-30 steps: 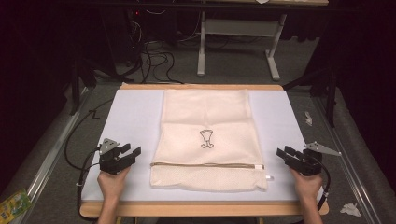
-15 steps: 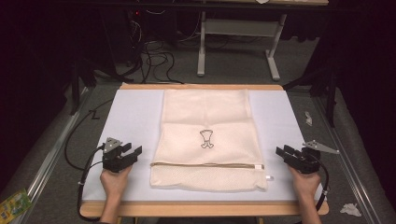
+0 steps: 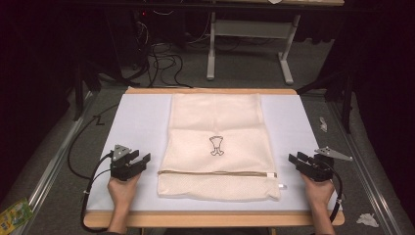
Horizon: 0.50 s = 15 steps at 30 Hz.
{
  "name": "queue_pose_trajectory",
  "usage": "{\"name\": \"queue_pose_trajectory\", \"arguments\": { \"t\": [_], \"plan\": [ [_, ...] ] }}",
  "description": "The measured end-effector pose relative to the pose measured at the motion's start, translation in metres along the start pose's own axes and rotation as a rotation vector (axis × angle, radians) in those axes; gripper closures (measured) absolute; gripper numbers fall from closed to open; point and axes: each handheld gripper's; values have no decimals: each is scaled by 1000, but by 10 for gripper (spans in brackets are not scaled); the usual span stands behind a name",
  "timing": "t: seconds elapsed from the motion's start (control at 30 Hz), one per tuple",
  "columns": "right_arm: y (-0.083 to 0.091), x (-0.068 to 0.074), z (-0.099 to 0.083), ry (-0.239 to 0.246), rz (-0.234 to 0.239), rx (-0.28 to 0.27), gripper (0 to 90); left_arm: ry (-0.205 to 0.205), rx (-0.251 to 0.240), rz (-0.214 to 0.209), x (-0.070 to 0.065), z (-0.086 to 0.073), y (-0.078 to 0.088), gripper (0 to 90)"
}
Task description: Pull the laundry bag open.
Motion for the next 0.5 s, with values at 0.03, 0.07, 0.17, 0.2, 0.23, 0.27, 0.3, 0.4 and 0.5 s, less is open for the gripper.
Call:
{"name": "queue_pose_trajectory", "arguments": {
  "t": [0.03,0.07,0.17,0.2,0.23,0.27,0.3,0.4,0.5],
  "plan": [
    [-1,0,-1,0,-4,0,545,0,1,1,0,-1,-1,474],
    [-2,0,-2,7,-7,-2,543,0,2,2,0,-2,-1,471],
    [-1,0,-2,-8,-16,0,542,6,-16,4,0,-3,0,460],
    [-1,0,-3,-9,-16,-2,540,6,-16,4,0,-3,0,450],
    [-1,0,-3,-8,-16,-3,540,12,-18,-4,1,-3,0,448],
    [-1,0,-3,-5,-17,-4,539,15,-15,-2,1,-3,0,446],
    [-1,1,-3,0,-18,-5,539,15,-15,-3,1,-4,0,443],
    [-1,1,-3,7,-20,-12,536,10,-18,-11,1,-4,1,434],
    [0,1,-4,-1,-18,-12,534,11,-19,-12,2,-4,1,424]
  ]
}}
Point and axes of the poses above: each handheld gripper's, and its own axes: y roughly backward along the jaws, z roughly out of its top, x roughly to its left, and after that the axes turned 8 degrees about y, right-handed
